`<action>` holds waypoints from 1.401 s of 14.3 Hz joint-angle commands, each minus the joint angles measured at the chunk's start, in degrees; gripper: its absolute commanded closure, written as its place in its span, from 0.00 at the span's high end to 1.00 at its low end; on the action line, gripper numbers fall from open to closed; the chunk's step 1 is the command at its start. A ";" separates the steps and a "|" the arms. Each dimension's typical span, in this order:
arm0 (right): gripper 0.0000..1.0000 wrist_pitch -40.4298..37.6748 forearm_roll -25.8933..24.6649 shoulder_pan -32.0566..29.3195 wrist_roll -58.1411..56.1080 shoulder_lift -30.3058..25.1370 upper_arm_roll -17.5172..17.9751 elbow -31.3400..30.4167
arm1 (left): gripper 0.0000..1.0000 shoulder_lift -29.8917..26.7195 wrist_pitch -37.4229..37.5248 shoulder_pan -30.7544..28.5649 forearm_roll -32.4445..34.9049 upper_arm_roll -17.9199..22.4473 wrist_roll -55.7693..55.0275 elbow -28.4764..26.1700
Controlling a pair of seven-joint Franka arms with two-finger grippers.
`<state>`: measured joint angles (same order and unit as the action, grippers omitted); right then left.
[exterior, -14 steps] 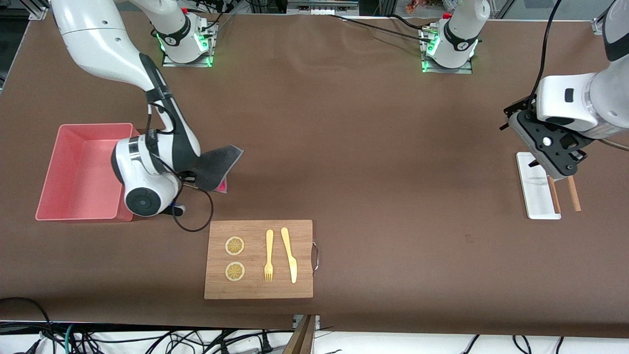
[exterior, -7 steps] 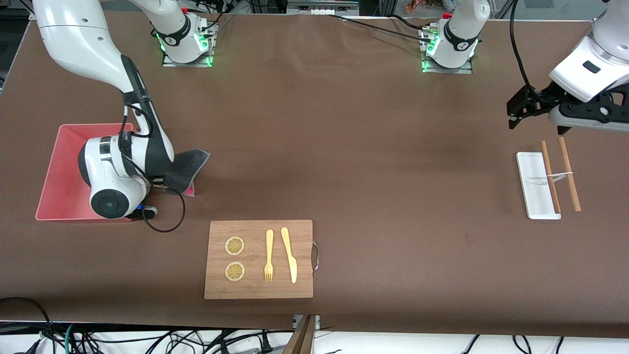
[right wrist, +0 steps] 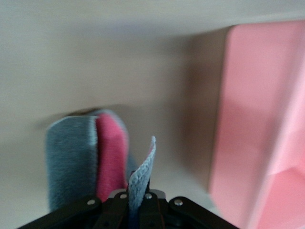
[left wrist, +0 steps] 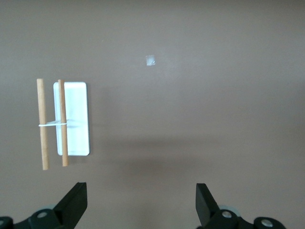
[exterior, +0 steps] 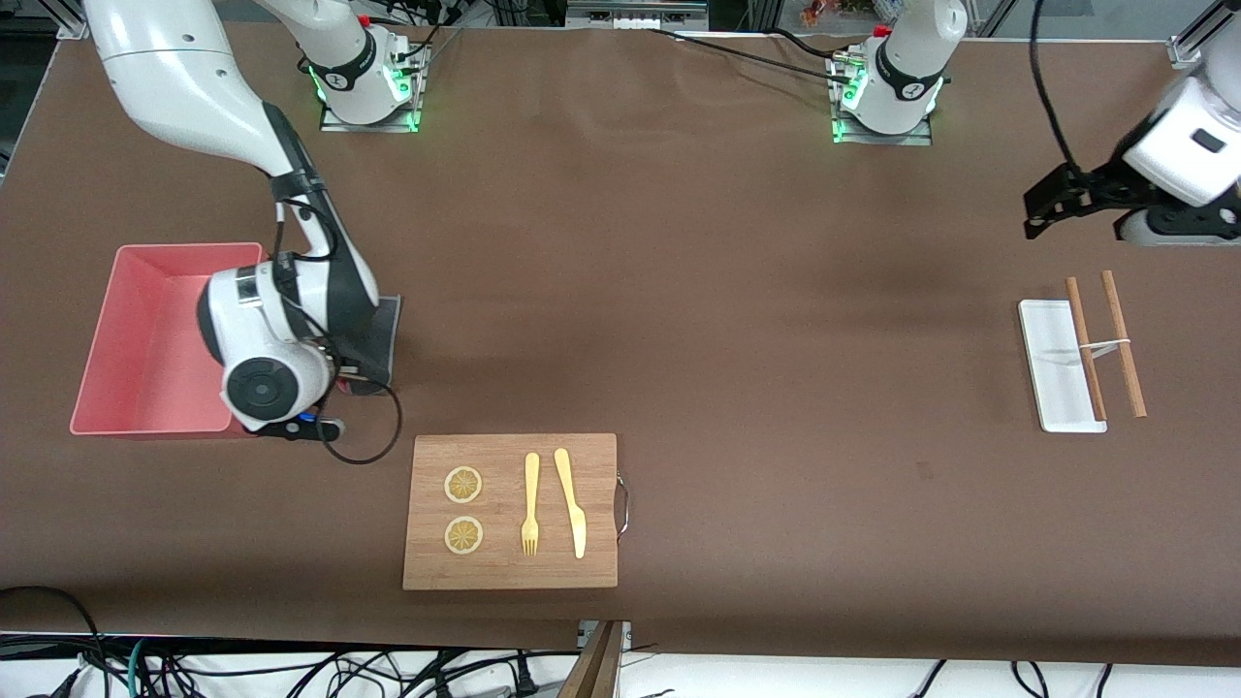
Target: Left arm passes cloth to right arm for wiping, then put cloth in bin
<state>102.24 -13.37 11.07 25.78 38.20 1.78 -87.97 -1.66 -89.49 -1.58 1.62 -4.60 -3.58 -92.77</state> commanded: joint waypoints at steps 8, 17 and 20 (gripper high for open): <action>0.00 9.11 8.17 3.69 17.71 1.79 5.77 -0.71 | 1.00 2.90 1.95 2.63 -0.83 3.02 3.23 3.56; 0.00 21.76 15.82 7.91 30.90 3.81 10.79 -0.09 | 1.00 2.89 1.95 2.37 -0.74 3.02 3.23 3.56; 0.00 27.30 18.11 9.67 35.55 4.78 11.23 -0.09 | 1.00 2.89 1.95 2.37 -0.92 3.02 3.23 3.56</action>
<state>126.19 3.00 20.07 58.17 42.20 12.63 -88.21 0.48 -88.92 0.83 1.46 -1.81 -1.45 -91.08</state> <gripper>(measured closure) 0.987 0.000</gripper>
